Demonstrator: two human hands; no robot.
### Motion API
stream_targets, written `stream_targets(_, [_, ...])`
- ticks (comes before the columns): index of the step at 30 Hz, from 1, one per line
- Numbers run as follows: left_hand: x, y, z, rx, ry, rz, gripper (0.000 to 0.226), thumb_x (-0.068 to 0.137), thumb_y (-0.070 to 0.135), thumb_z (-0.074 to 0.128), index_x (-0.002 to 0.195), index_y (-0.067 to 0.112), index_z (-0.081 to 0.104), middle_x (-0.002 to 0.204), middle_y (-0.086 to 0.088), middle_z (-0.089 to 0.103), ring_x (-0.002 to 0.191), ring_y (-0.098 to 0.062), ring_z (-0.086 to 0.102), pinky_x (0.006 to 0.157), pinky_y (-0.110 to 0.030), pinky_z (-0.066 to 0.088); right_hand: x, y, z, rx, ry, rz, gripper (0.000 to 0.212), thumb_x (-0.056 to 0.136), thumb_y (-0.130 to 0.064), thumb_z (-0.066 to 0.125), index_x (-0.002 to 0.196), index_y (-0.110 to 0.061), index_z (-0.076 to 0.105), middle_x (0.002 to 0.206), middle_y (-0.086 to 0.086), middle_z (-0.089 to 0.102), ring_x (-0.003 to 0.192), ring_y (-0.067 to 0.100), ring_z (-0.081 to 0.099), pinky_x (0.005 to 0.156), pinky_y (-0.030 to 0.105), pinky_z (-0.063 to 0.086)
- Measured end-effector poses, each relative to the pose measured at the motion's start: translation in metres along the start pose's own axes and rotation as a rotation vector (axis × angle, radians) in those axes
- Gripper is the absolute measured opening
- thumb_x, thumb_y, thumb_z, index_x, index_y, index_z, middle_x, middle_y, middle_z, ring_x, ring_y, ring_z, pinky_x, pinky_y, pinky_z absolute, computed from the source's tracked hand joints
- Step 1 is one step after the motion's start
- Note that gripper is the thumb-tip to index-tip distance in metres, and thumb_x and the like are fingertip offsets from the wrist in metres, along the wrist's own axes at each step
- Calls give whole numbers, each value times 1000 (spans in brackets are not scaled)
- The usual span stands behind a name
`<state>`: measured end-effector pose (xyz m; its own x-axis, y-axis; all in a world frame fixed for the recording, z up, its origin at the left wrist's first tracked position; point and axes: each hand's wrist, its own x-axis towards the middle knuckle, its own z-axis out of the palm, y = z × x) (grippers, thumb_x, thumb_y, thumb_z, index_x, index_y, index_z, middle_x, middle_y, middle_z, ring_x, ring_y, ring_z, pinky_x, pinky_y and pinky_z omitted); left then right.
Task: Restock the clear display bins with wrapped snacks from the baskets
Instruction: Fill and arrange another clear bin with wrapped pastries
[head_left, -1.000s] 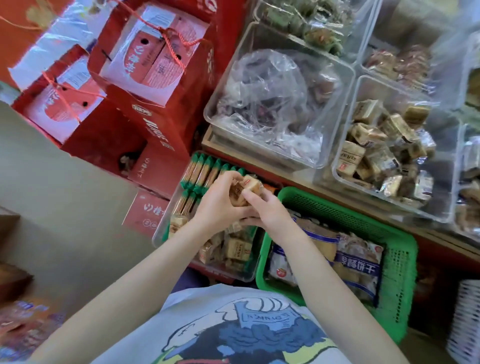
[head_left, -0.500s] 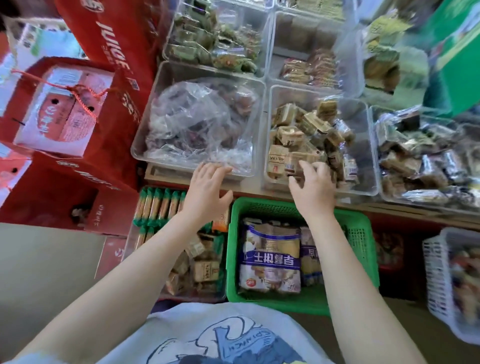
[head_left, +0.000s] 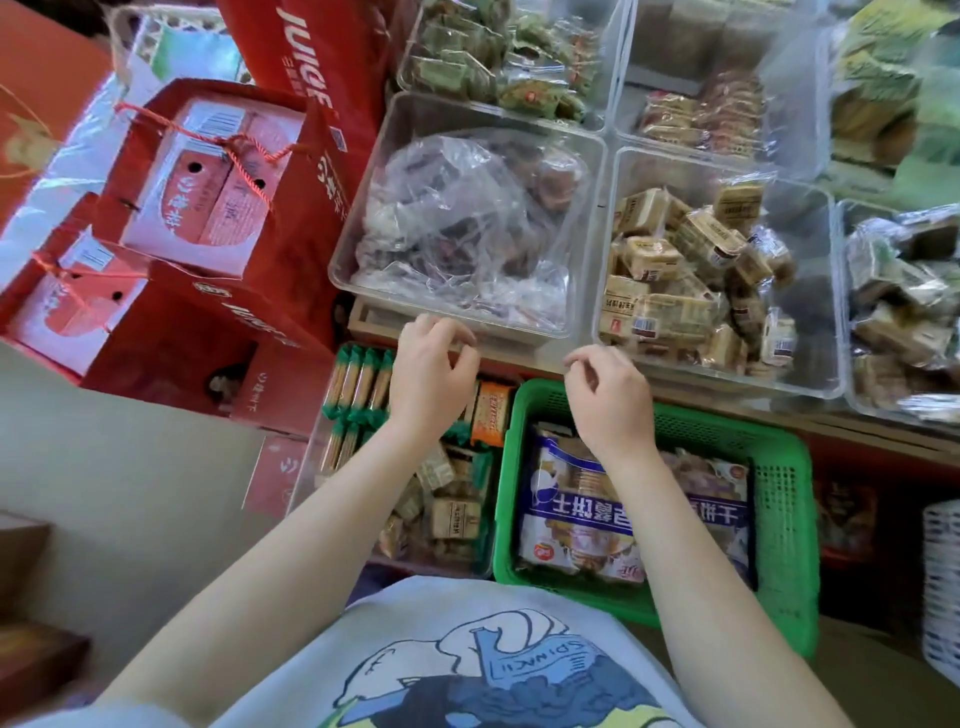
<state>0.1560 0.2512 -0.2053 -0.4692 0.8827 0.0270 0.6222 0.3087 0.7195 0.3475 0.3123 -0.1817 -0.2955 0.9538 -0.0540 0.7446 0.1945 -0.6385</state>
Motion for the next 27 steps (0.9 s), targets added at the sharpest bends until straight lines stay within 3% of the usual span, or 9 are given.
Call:
stream_targets(3, [-11,-36,2,134,-238,-296,18,94,20,54,108,15,64,104,1,62,86,-18,56,68,-31,44,-15,-1,42,101,-239,98,20,98,-13,50,98,-12,69,86,-5,61,75,9,53,66,21,38])
stream_targets(5, [-25,-67,10,275,-479,-469,30,94,24,56,122,15,58,120,-6,59,90,-25,61,68,-35,49,-27,4,65,125,-352,187,20,99,-16,50,98,-16,69,86,-6,62,77,12,55,70,26,39])
stream_targets(7, [-41,-90,21,343,-597,-559,47,93,26,60,135,12,46,133,-12,49,101,-32,61,71,-39,52,-38,10,81,146,-432,257,20,100,-19,49,99,-19,69,85,-7,63,73,12,56,67,28,42])
stream_targets(10, [-56,-100,39,367,-575,-550,65,92,25,61,145,7,26,136,-17,44,109,-37,58,76,-44,55,-52,13,93,153,-512,308,21,102,-23,47,103,-22,68,80,0,65,60,16,52,56,28,39])
stream_targets(12, [-60,-97,50,398,-541,-527,73,92,26,62,146,3,19,130,-18,49,111,-35,58,71,-38,49,-56,15,97,157,-526,330,21,102,-24,47,102,-23,68,81,6,67,58,17,51,49,21,36])
stream_targets(14, [-67,-97,58,403,-516,-500,79,90,30,67,144,1,19,123,-17,55,110,-33,57,70,-35,45,-60,17,99,178,-528,359,21,103,-24,46,102,-23,67,82,8,68,55,13,47,45,18,32])
stream_targets(17, [-75,-103,58,432,-512,-445,85,81,37,77,139,2,25,119,-15,55,115,-33,51,78,-38,53,-61,19,99,200,-516,390,21,103,-24,46,102,-23,67,86,8,69,55,12,47,50,24,36])
stream_targets(24, [-78,-116,51,510,-451,-287,55,87,35,73,123,9,41,95,-9,65,102,-28,57,65,-33,46,-60,25,98,238,-486,405,20,103,-23,46,102,-21,67,84,8,67,59,15,49,55,30,38])
stream_targets(27, [-77,-118,49,569,-373,-119,26,83,30,74,96,11,62,85,-4,62,90,-28,58,66,-34,42,-60,25,98,243,-481,401,20,102,-21,46,102,-21,67,80,7,65,59,15,48,53,27,38])
